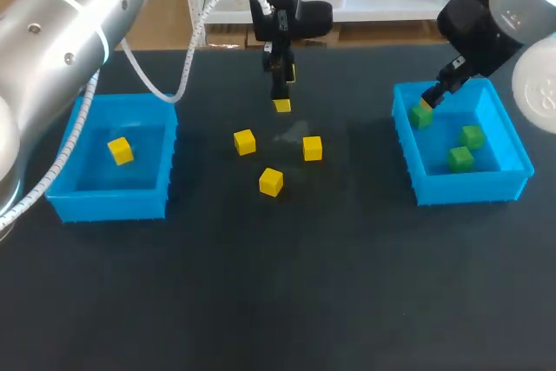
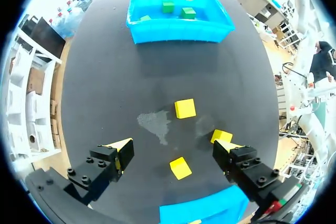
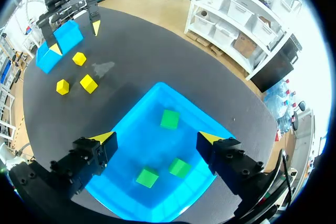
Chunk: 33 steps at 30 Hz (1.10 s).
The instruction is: Put the green cubes in the right bin and the yellow cubes in the left bin.
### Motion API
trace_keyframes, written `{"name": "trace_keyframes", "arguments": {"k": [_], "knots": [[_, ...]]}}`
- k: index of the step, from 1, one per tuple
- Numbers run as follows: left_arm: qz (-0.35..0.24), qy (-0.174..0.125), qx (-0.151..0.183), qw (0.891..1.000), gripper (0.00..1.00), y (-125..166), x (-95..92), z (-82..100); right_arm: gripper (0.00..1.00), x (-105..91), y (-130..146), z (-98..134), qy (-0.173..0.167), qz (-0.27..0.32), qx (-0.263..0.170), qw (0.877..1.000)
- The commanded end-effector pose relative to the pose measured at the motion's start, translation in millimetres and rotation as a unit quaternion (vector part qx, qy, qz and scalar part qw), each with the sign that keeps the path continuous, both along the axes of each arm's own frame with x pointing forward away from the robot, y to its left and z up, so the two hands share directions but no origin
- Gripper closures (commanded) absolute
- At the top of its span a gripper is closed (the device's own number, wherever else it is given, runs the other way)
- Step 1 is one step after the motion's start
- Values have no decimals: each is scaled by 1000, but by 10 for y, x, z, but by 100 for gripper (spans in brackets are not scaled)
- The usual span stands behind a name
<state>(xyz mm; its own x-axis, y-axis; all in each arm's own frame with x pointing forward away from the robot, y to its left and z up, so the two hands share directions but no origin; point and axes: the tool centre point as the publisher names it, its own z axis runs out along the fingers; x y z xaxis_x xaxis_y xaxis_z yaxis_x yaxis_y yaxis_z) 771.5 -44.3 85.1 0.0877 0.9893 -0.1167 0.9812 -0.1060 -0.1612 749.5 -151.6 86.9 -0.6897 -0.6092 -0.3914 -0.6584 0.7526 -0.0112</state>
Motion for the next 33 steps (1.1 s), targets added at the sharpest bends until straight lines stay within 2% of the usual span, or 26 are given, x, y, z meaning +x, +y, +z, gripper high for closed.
{"name": "trace_keyframes", "arguments": {"k": [1,9,19,33], "knots": [[-28,100,23,994,0,-171,51,-109,0,-3,-4,2,0,0,1,1000],[-40,118,23,992,0,-340,-103,-359,0,-3,-4,2,0,0,1,1000],[-51,145,14,988,0,-493,-364,-522,0,-3,-4,2,0,0,1,1000],[-49,146,27,988,0,-475,-395,-691,0,-3,-4,2,0,0,1,1000]]}}
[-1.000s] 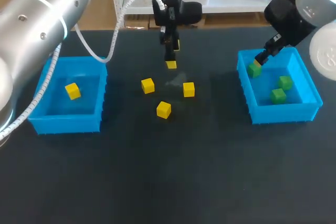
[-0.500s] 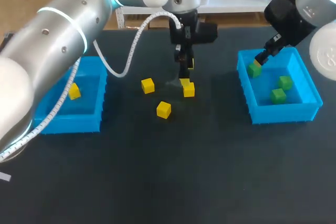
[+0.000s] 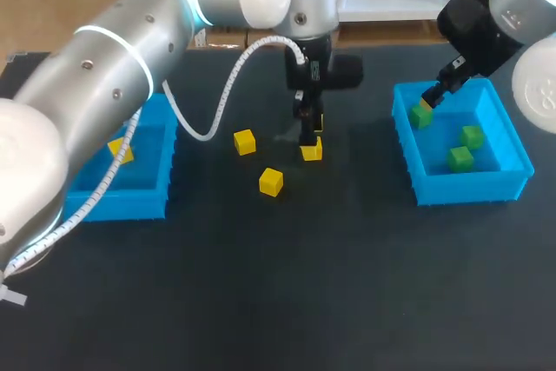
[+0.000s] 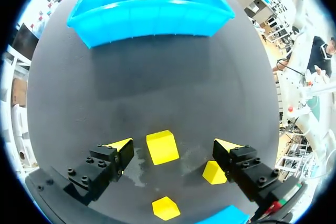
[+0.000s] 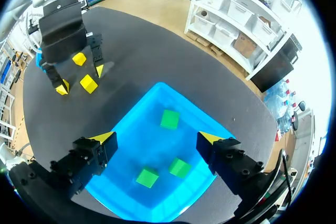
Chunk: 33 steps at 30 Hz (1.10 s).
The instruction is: Put the green cubes in the right bin and the yellow cubes in the left bin.
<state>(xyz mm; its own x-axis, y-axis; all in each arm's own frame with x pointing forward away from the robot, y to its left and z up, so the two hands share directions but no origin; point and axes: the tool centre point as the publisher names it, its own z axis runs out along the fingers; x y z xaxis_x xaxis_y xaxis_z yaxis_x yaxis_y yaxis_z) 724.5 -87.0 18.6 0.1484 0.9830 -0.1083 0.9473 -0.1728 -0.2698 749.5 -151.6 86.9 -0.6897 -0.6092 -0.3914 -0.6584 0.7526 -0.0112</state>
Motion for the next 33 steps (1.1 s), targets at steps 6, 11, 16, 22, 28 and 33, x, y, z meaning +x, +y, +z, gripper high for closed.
{"name": "trace_keyframes", "arguments": {"k": [6,11,16,22,28,33], "knots": [[-12,95,27,995,0,-48,74,-113,0,-3,-4,2,0,0,1,1000],[-13,99,27,995,0,-52,65,-161,0,-3,-4,2,0,0,1,1000],[-8,101,20,995,3,-40,66,-182,0,-3,-4,2,0,0,1,1000],[-5,101,15,995,100,-28,66,-174,0,-3,-4,2,0,0,1,1000],[12,92,6,996,100,54,89,-111,0,-3,-4,2,0,0,1,1000],[22,85,0,996,100,96,80,-66,0,-3,-4,2,0,0,1,1000]]}}
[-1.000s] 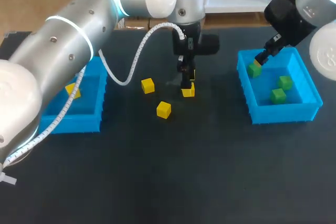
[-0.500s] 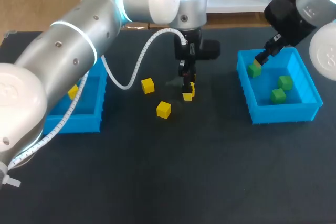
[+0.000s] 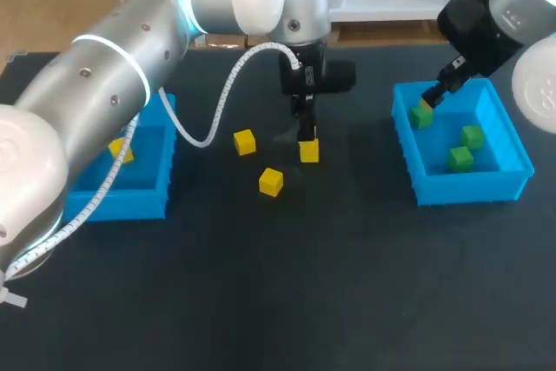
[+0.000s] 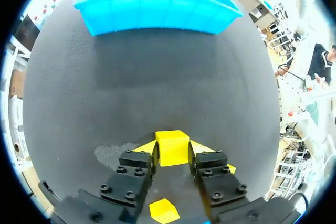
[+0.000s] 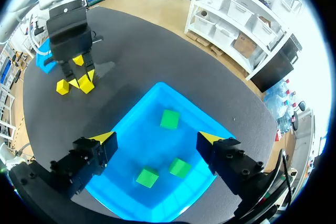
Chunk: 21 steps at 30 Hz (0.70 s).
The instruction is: Put the green cubes in the right bin and the yellow cubes in the left bin.
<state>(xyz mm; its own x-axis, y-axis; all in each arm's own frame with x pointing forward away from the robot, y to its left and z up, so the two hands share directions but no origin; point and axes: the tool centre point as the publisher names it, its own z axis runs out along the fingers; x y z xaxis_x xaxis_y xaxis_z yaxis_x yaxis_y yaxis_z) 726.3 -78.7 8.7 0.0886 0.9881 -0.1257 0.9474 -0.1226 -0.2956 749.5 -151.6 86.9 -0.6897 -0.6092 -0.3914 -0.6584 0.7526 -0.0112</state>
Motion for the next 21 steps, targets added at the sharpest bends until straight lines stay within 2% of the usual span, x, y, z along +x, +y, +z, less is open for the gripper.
{"name": "trace_keyframes", "arguments": {"k": [1,8,12,16,21], "knots": [[-5,69,4,998,100,17,56,40,0,-3,-5,2,0,0,1,1000],[16,59,-10,998,100,83,37,100,0,-3,-5,2,0,0,1,1000],[55,40,-49,996,100,202,85,226,0,-3,-5,2,0,0,1,1000],[104,16,-94,990,100,397,118,396,0,-3,-5,2,0,0,1,1000],[160,-19,-116,980,100,741,66,559,0,-3,-5,2,0,0,1,1000]]}}
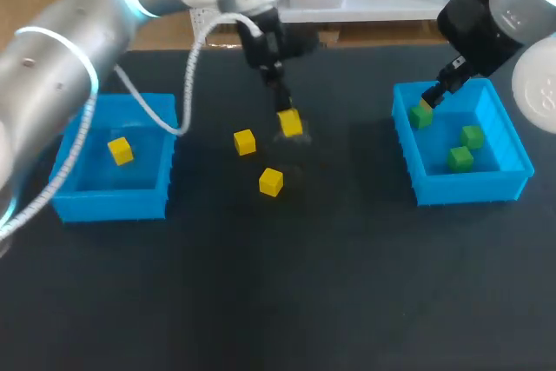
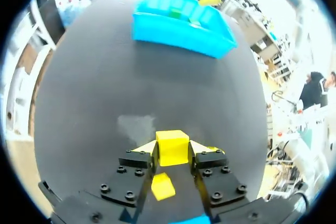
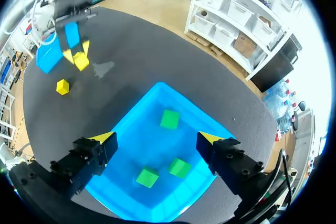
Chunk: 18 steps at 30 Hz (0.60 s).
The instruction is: Put the green cubes in the right bin and the yellow cubes in the left bin.
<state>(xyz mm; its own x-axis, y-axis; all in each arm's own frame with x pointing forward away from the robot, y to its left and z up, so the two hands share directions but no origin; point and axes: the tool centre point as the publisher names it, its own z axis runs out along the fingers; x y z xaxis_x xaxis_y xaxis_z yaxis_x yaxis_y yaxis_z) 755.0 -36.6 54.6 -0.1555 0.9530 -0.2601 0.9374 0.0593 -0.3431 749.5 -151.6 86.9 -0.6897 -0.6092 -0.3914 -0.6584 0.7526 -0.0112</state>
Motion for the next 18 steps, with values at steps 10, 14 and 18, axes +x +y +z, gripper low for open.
{"name": "trace_keyframes", "arguments": {"k": [10,14,18], "knots": [[157,-89,-53,982,100,996,-596,244,0,-3,-5,2,0,0,1,1000],[203,-108,-64,971,100,1232,-755,283,0,-3,-5,2,0,0,1,1000],[248,-128,-72,958,100,1434,-890,310,0,-3,-5,2,0,0,1,1000]]}}
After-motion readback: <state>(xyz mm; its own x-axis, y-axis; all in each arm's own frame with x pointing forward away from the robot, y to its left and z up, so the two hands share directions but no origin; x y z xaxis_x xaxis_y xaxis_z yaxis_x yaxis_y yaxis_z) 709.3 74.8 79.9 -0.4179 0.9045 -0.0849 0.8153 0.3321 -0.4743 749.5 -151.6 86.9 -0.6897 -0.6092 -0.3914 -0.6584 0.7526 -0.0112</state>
